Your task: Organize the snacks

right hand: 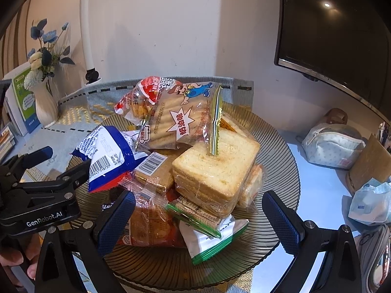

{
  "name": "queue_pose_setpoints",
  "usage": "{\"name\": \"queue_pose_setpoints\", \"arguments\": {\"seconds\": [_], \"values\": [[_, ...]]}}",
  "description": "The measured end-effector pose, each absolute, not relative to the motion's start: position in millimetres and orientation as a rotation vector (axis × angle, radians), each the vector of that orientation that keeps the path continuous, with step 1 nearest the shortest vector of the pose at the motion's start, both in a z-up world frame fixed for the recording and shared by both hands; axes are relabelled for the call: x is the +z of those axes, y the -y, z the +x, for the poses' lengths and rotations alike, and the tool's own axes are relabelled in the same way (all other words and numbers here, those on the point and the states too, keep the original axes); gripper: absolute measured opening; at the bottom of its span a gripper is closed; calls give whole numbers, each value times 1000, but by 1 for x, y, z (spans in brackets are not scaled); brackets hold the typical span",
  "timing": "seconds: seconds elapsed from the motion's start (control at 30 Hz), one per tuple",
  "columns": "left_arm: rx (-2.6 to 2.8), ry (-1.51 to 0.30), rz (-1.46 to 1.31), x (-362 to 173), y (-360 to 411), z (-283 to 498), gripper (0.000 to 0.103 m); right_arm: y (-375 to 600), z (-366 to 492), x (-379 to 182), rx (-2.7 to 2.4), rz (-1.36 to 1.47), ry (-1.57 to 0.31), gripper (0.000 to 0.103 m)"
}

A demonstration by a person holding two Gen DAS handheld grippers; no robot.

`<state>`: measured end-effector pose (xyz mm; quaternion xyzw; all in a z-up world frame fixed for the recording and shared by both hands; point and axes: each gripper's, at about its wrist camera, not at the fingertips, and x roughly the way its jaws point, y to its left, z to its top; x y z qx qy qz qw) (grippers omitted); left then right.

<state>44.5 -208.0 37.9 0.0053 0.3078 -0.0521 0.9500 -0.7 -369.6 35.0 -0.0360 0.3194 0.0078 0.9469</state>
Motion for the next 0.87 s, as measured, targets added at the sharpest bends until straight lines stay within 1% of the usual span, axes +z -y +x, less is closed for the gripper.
{"name": "queue_pose_setpoints", "arguments": {"seconds": [0.87], "values": [[-85,-616,25,36,211,46,103,375,0,33,16,-44,-660,103]]}}
